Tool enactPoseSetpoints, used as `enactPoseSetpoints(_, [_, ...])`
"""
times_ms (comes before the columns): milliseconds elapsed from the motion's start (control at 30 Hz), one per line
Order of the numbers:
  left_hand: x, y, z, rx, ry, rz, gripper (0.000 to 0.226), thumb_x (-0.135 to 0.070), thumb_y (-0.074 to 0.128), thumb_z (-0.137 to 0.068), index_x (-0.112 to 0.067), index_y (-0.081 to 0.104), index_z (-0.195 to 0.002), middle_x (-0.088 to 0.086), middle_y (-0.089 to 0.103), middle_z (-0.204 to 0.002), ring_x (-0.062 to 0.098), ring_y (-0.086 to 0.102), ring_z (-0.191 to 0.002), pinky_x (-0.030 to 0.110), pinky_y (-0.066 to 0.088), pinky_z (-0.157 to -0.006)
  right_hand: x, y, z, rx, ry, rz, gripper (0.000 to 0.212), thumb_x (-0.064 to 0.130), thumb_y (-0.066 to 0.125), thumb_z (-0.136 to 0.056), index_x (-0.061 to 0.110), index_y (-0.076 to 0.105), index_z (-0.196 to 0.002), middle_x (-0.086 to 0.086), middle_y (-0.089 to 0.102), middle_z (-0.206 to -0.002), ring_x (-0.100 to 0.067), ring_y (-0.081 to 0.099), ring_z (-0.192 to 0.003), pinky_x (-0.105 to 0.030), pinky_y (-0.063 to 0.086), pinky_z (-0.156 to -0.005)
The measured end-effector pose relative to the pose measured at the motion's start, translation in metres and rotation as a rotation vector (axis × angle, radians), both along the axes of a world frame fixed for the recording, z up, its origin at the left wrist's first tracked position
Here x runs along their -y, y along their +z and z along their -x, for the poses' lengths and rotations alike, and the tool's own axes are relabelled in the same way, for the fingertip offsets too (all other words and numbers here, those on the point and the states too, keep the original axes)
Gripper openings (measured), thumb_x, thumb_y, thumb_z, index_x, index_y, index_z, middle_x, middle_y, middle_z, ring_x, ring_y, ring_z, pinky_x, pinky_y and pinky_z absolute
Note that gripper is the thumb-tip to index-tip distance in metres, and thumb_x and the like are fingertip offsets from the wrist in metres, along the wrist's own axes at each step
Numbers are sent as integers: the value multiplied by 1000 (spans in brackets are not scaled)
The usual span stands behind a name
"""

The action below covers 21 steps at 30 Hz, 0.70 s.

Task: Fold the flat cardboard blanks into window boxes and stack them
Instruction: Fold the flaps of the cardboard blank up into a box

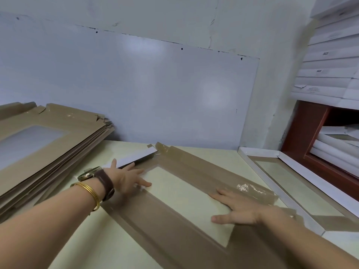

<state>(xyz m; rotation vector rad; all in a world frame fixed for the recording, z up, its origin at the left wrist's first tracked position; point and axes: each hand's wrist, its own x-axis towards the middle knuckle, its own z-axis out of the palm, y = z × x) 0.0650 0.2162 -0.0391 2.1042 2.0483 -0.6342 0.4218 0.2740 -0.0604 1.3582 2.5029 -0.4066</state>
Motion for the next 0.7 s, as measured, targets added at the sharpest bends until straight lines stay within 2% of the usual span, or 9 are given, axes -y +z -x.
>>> enactPoseSetpoints(100, [-1,-10,-4,-12,-8,-192,72,-3,28,-91,-51,24,-145,-11,-7,-161,22,-16,-148,67,-21,-102,11,-2,14,23,-27,-75,92,86,37,-77,45,2,-152,5,0,-164,-15,0,-150,-43,8,-121])
enactPoseSetpoints(200, [-2,-18,-13,47,-25,-289,70,-3,28,-90,-42,24,-148,-6,2,-162,22,-8,-149,59,-14,-113,19,-5,29,52,-78,-130,93,88,28,-78,40,4,-154,2,7,-163,-20,8,-149,-43,16,-119])
enactPoseSetpoints(267, [-3,-21,-24,118,-64,-269,67,-5,31,-91,-35,23,-151,-2,7,-162,22,1,-149,51,2,-120,22,-9,39,66,-131,-165,95,89,21,-77,37,6,-154,-1,14,-162,-23,14,-148,-43,21,-117])
enactPoseSetpoints(333, [-3,-22,-37,220,-95,-223,68,-4,38,-91,-29,23,-152,2,10,-162,21,8,-149,40,11,-121,23,-13,50,85,-185,-216,97,89,16,-76,33,9,-155,-5,23,-158,-27,22,-144,-44,27,-113])
enactPoseSetpoints(400, [-2,-22,-48,318,-113,-189,65,-8,44,-92,-25,24,-152,5,13,-161,20,12,-148,32,11,-120,21,-15,61,107,-234,-272,98,89,13,-76,30,15,-154,-8,31,-153,-29,28,-140,-44,31,-109])
enactPoseSetpoints(500, [0,-22,-63,422,-147,-174,58,-20,48,-97,-21,27,-151,6,17,-160,18,15,-147,27,12,-118,14,-18,75,126,-303,-307,99,88,11,-78,26,18,-154,-10,33,-153,-32,29,-139,-45,31,-105])
enactPoseSetpoints(700, [7,-28,-78,504,-168,-149,55,-31,48,-99,-20,31,-150,2,18,-160,18,20,-146,27,15,-117,0,-18,86,149,-423,-326,100,87,11,-78,22,20,-153,-10,34,-152,-32,30,-137,-45,33,-101])
